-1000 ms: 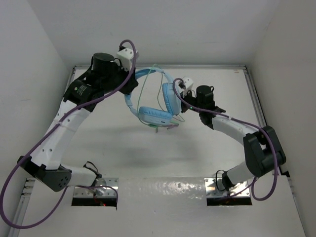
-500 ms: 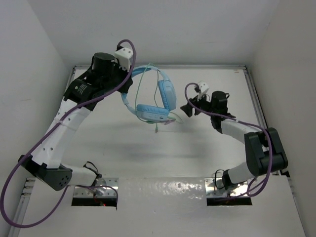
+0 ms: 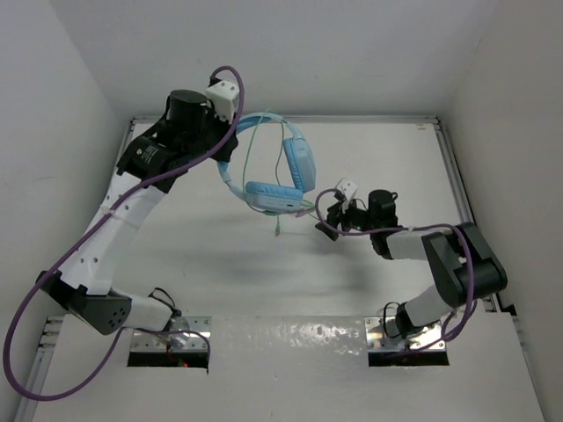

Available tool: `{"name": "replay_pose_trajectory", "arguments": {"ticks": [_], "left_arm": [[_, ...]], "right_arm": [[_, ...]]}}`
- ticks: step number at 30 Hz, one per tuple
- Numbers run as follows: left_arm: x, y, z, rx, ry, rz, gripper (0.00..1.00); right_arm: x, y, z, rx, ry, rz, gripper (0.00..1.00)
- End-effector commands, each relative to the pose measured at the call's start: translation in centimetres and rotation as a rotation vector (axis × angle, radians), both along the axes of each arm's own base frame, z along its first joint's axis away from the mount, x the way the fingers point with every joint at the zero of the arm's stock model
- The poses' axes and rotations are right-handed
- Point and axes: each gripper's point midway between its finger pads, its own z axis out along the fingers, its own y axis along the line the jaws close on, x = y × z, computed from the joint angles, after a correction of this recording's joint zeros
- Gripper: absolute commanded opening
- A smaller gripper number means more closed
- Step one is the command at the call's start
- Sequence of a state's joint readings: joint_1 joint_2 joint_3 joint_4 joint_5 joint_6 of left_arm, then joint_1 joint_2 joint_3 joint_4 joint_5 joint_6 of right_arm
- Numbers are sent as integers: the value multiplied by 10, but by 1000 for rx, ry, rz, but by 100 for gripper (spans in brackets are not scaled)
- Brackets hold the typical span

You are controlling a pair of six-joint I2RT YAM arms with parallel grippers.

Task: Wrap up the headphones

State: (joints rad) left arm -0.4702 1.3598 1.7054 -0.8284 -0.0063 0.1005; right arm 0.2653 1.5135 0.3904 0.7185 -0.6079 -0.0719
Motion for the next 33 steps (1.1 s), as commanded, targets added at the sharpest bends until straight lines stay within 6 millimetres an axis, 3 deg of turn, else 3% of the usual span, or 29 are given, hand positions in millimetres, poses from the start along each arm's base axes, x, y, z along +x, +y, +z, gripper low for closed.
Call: {"name": "replay_pose_trajectory", "arguments": {"ticks": [1,3,4,6,9,10,12,13,19,23,27,30,31,33], "left_arm": [[6,-8,53,-126,-131,4,0],[6,-7,53,-126,-128,7,0],[5,-8,54,-126,-130,4,0],[5,-7,53,-124,-126,5,0],[2,-7,57,-130,-126,7,0],[1,-6,60,-135,-132,7,0],[0,-5,61,-133,-136,7,0],[-1,-4,61,-129,-139,10,0],[2,4,48,-82,-127,41,0],[1,7,42,-60,-119,40,0],[-1,4,35,-49,-102,14,0],[-6,-6,27,-38,-81,-60,0],[-8,-8,21,-19,-64,-90,0],[-7,-13,3,22,-12,-125,0]], "right_arm": [[25,20,13,1,-102,39,66],[36,21,15,14,-117,-41,66],[46,21,27,44,-165,-80,64],[63,13,28,86,-137,-199,56],[81,2,30,123,-85,-314,5],[86,-4,33,145,-84,-364,0],[87,-24,33,192,-79,-467,0],[96,-42,46,243,-123,-567,0],[106,-124,53,488,-73,-905,0],[111,-157,52,556,-48,-1003,0],[119,-160,44,512,12,-1000,0],[127,-155,56,480,-15,-950,0],[135,-155,71,488,-47,-939,0],[144,-153,72,436,-18,-930,0]]}}
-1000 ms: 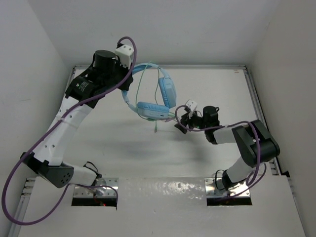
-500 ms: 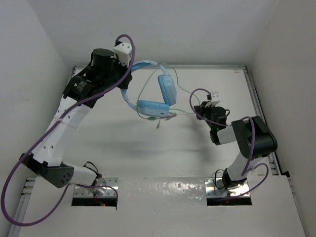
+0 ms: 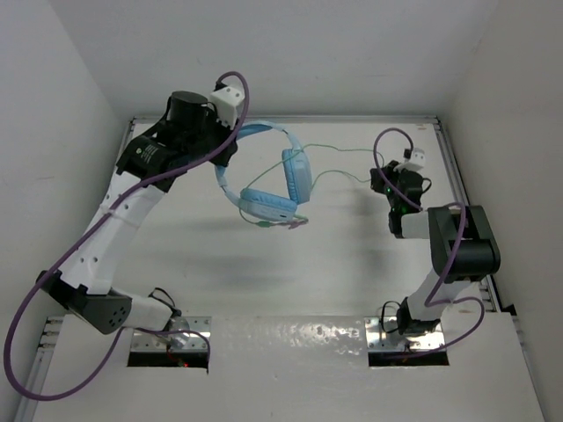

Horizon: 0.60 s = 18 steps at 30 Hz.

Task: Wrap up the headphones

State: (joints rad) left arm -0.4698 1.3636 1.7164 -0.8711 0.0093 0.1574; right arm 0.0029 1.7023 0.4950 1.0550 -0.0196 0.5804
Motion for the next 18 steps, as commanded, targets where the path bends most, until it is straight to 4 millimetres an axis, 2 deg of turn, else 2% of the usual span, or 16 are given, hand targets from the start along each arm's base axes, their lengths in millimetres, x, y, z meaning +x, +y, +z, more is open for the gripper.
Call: {"name": "replay_pose_trajectory", "arguments": {"ticks": [1,2,3,4,5,6,9,10,15,18], "left_arm": [[-7,-18,-4,-10,23,-126,0],[-8,-23,-18,3,68,-156,0],[-16,-31,-34,5,126,-224,0],[-21,-35,-38,-4,146,-253,0],[-25,-39,-40,-18,157,-282,0],[-28,-42,-40,-29,164,-301,0],[-36,-47,-26,-71,137,-343,0],[-38,-48,-19,-86,116,-349,0],[-45,-51,-11,-110,106,-381,0],[-51,-56,-8,-134,114,-417,0]], "right_arm": [[39,6,66,-40,-100,49,0],[44,7,59,-51,-30,61,0],[63,6,83,-75,-66,62,0],[69,5,86,-84,-53,60,0],[73,3,81,-93,-8,56,0],[86,2,99,-118,-32,57,0],[96,-1,79,-147,57,56,0],[100,-3,80,-152,58,48,0],[100,-2,54,-139,99,50,0],[102,1,49,-126,108,63,0]]}}
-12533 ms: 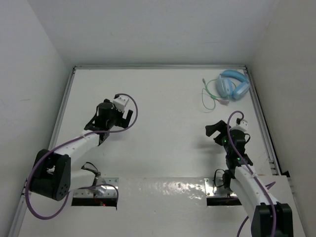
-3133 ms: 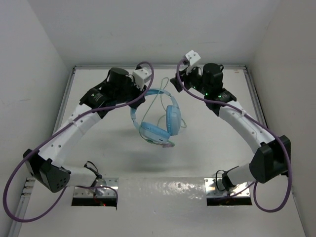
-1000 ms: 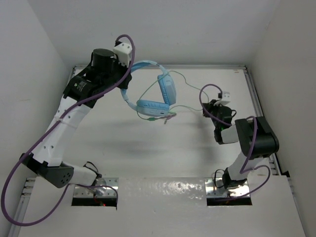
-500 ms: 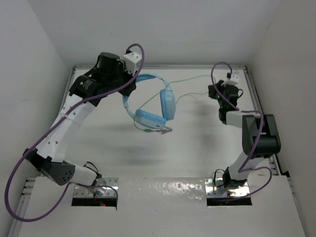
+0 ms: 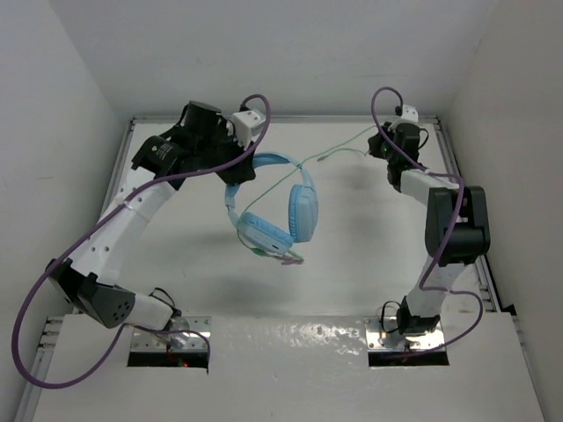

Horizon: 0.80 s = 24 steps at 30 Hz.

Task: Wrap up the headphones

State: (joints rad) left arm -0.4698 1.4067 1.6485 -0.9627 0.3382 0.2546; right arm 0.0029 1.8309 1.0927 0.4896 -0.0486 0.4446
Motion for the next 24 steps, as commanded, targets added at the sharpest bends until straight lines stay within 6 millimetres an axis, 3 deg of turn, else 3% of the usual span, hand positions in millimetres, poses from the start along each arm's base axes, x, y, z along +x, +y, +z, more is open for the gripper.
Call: {"name": "replay_pose_trajectory", "arguments": {"ticks": [1,4,7,8,10,11,13,15,16,17,19,20,24], "left_arm": [[-14,-18,46,-152,-76,-87,0],[-16,-26,69,-241,-77,-95,0],[-17,-31,110,-382,-93,-93,0],[-14,-31,128,-429,-128,-91,0],[-11,-23,146,-541,-71,-33,0],[-5,-21,158,-592,-89,-21,0],[4,-5,162,-671,-28,71,0],[21,12,161,-710,4,189,0],[27,19,159,-718,16,233,0],[31,26,158,-728,25,275,0],[48,47,150,-747,43,405,0],[52,54,148,-750,46,449,0],[82,100,143,-745,-17,699,0]], "right_arm": [[0,4,-10,6,28,20,0],[-3,18,-26,-23,64,66,0],[-14,49,-34,-64,48,108,0],[-23,66,-43,-52,57,139,0],[-30,88,-37,-17,15,180,0],[-43,110,-46,-3,26,221,0],[-55,133,-42,-5,-7,255,0],[-78,161,-50,0,-4,301,0],[-85,178,-40,36,-42,315,0],[-98,184,-47,52,-31,329,0],[-111,201,-39,74,-73,361,0],[-129,220,-39,70,-78,409,0],[-168,273,-31,4,-124,566,0]]}}
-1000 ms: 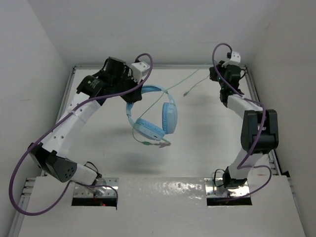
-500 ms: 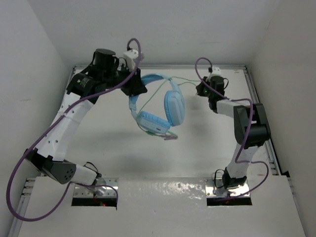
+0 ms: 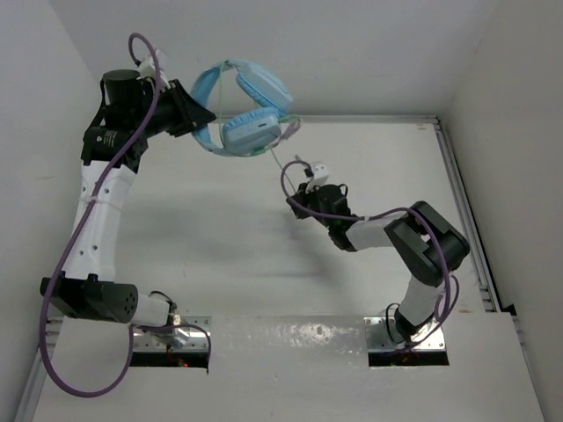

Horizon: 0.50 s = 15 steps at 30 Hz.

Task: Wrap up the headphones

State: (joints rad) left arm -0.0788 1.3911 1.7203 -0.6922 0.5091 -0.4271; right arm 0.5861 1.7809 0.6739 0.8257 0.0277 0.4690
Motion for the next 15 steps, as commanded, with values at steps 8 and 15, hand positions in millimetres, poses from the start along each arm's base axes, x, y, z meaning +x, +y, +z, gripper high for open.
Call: {"name": "replay_pose_trajectory", "arguments": {"ticks": [8,15], "left_arm": [[39,90,40,12,-137,531,0],[59,110,15,55,-122,634,0]], "right_arm": [[-89,119,36,-28,-120,407,0],[-136,166,40,-40,-78,617,0]]}}
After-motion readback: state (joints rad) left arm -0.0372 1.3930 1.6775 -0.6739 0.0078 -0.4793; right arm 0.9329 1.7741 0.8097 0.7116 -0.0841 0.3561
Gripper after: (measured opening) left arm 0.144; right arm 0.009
